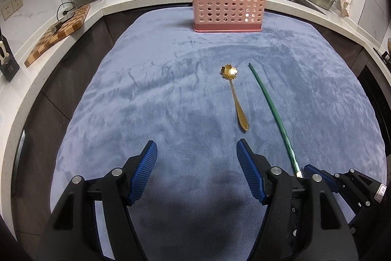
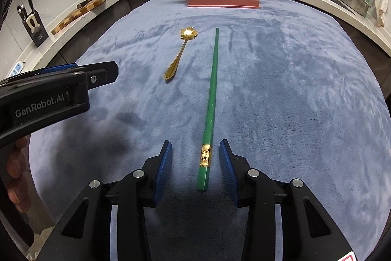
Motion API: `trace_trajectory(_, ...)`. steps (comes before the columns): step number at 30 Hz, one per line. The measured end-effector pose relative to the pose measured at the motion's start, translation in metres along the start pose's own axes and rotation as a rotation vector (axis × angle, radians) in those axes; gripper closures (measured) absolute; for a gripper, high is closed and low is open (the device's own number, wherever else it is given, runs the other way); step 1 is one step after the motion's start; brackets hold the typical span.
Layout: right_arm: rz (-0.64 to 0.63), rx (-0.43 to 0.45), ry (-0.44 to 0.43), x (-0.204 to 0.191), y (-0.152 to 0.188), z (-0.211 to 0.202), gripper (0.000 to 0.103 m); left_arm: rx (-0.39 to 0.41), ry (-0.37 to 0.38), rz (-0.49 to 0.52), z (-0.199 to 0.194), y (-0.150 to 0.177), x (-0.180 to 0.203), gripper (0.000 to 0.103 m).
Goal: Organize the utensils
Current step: 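Grasp the green chopstick at its gold band with the right tool, then grasp the gold spoon by its handle with the left tool while the right tool holds the green chopstick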
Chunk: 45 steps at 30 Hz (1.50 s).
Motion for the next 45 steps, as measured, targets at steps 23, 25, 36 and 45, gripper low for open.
trace_trajectory(23, 0.006, -0.010, -0.002, 0.002, 0.004, 0.007, 0.069, -0.051, -0.006, -0.002, 0.013, 0.016, -0.002, 0.039)
trace_trajectory(25, 0.007, -0.008, -0.002, 0.003, 0.004, 0.007, 0.072, -0.053, -0.006, -0.002, 0.014, 0.018, -0.002, 0.039)
trace_trajectory(36, 0.036, -0.004, -0.005, 0.015, 0.007, 0.005, 0.093, -0.058, -0.002, 0.000, 0.015, 0.021, 0.001, 0.039)
trace_trajectory(45, 0.070, 0.019, 0.013, 0.029, 0.002, -0.001, 0.096, -0.043, 0.031, 0.003, 0.017, 0.008, 0.011, 0.039)
Point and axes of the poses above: each gripper's, at about its wrist camera, not at the fingertips, and z roughly the way its jaws point, x to its right, y to its underside, the point moved 6 cm from there along z, roughly the way its jaws point, and after that the axes turned 4 degrees about y, right-handed, at the moved point
